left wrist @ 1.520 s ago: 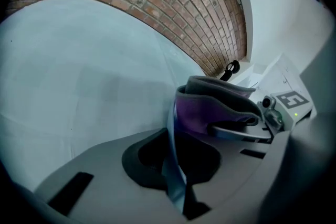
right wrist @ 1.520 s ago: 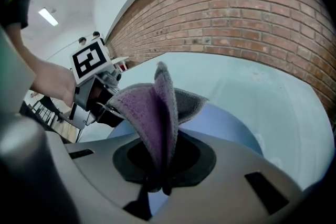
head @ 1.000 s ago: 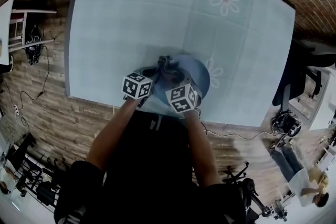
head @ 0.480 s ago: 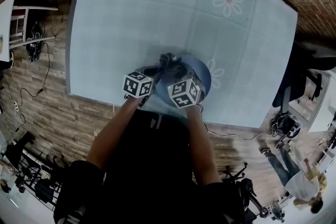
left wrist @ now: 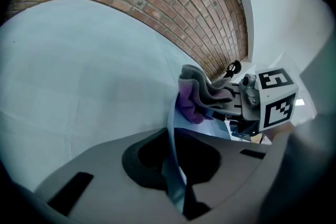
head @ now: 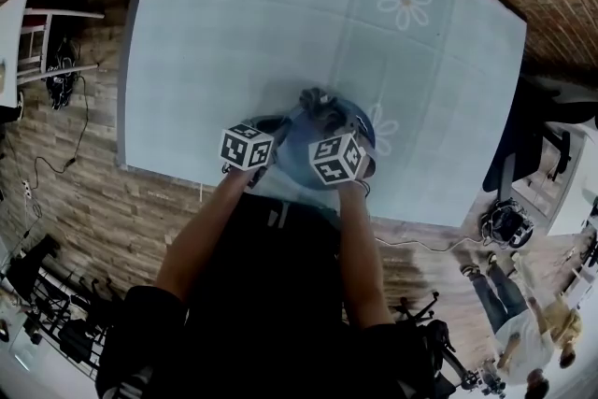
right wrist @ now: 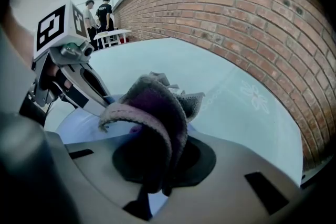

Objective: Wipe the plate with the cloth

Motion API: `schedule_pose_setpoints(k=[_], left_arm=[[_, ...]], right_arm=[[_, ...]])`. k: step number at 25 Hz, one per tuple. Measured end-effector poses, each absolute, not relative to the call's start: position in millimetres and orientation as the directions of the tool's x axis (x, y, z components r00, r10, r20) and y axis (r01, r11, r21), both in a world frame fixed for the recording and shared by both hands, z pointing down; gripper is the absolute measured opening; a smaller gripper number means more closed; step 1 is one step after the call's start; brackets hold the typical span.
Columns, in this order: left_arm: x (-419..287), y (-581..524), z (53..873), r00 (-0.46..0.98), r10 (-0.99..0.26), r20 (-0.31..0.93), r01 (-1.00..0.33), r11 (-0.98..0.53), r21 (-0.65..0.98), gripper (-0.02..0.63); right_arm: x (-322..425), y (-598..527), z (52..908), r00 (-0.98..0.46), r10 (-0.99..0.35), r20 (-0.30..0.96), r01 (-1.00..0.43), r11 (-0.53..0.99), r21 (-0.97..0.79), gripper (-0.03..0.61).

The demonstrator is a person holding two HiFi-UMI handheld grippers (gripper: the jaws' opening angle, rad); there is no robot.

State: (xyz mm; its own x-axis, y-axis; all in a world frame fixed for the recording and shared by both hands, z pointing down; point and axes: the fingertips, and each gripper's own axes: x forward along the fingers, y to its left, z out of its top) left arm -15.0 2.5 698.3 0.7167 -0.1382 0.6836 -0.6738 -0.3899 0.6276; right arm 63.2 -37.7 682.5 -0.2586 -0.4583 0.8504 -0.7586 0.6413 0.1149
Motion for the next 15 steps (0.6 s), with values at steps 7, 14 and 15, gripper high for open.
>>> schedule_pose_setpoints(k=[7,14,15], left_arm=[[-14.4,3.2,698.5,0.715,-0.149,0.683,-0.68,-0.376,0.63,0.044],[-14.9,3.7,698.3,0.715,-0.157,0.681,-0.683,-0.362,0.634,0.044],[-14.9,3.7,698.3,0.715,-0.16,0.68,-0.685,-0.357,0.636,0.044]], right_arm=[[97.7,-31.5,683.3,-0.167,-0.468,0.868,-0.764,0.618,0.187,0.06],[117.6,-20.1,684.4,-0.076,-0.466,0.881,-0.749,0.611,0.258,0.06],[120.6,-17.9,684.5,-0.065,-0.465,0.883,-0.742,0.614,0.269,0.06]])
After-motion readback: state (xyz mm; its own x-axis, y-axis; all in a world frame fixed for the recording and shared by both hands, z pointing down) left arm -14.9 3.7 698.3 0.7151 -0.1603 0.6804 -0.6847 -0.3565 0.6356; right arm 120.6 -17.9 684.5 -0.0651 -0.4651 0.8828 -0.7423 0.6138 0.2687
